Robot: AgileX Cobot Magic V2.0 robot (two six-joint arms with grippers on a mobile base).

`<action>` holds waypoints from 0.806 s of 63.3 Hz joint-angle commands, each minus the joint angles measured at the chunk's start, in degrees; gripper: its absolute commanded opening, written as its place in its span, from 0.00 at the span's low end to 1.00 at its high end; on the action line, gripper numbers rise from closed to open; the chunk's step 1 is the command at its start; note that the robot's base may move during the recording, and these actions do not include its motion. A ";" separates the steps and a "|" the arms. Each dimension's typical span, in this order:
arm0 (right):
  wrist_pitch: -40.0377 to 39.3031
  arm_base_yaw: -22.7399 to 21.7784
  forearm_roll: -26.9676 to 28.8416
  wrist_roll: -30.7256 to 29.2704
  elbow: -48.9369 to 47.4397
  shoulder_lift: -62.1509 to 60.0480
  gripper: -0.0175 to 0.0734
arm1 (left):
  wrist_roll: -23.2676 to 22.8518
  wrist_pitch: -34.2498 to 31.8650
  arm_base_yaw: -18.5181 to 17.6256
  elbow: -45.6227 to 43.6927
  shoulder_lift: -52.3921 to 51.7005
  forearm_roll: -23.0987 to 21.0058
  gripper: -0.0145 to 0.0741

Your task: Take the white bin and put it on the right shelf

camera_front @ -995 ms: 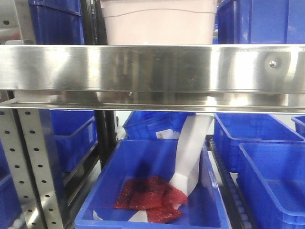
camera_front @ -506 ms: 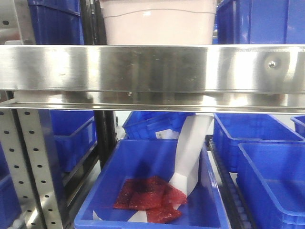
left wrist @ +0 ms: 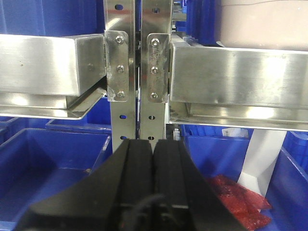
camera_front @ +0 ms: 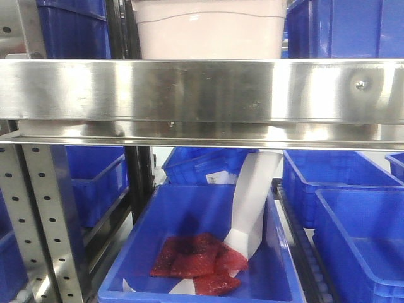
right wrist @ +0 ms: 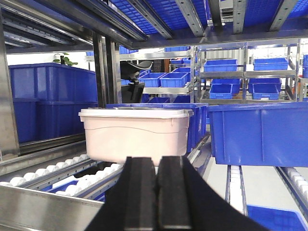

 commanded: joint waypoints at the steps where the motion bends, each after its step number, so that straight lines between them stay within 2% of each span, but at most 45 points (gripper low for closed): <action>1: -3.42 -0.41 1.43 -0.11 -1.41 0.96 0.27 | -0.62 -4.75 0.12 1.12 -0.71 -0.53 0.03; 51: -3.71 -0.41 1.35 -0.22 -1.41 0.96 0.27 | -0.62 -4.75 0.12 1.12 -0.71 -0.53 0.03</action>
